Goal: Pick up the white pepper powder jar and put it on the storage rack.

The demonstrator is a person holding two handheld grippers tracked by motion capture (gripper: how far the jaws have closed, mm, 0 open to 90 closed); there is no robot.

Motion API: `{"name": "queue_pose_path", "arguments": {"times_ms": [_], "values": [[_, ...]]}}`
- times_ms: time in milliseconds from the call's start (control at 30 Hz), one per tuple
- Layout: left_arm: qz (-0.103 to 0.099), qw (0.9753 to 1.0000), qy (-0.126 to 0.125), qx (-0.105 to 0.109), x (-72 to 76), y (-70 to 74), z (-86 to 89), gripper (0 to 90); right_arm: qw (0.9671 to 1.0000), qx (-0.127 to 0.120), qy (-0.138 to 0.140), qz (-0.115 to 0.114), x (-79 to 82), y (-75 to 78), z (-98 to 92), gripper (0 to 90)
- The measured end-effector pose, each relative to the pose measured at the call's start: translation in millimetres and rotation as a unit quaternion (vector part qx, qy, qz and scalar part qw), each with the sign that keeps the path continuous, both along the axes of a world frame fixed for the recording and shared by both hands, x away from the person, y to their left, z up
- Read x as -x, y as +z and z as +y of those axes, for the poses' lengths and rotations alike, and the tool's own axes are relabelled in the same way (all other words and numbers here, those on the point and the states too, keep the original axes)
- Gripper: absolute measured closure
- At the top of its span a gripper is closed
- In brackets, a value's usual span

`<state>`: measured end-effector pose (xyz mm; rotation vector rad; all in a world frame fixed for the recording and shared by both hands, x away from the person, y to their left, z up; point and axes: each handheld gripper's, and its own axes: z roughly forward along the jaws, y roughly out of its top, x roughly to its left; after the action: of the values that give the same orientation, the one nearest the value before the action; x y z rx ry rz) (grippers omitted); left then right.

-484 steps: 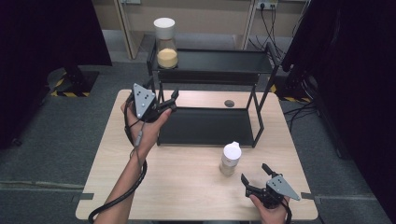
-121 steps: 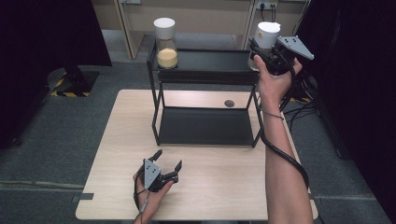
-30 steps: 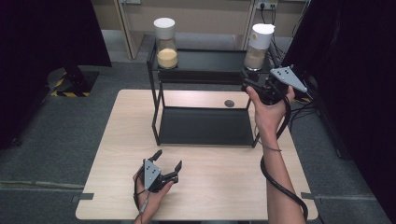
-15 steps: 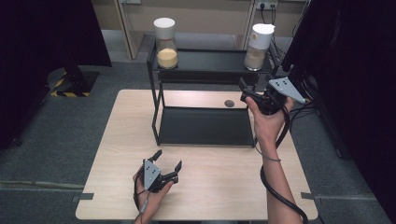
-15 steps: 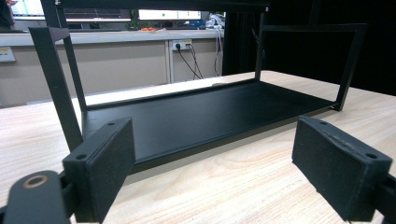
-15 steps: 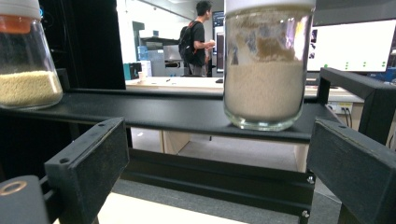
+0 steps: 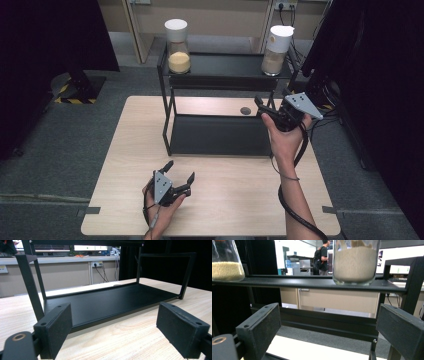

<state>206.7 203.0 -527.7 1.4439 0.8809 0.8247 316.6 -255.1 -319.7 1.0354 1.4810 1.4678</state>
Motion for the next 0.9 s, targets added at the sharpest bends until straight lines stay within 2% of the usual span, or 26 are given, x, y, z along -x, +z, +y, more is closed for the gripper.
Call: {"name": "queue_pose_path", "arguments": {"times_ms": [900], "values": [[-0.001, 1.0000, 0.000, 0.002, 0.2, -0.7, 0.1, 12.7, 0.9994, 0.023, 0.010, 0.023, 9.1, -29.2, -3.1, 5.7]]}}
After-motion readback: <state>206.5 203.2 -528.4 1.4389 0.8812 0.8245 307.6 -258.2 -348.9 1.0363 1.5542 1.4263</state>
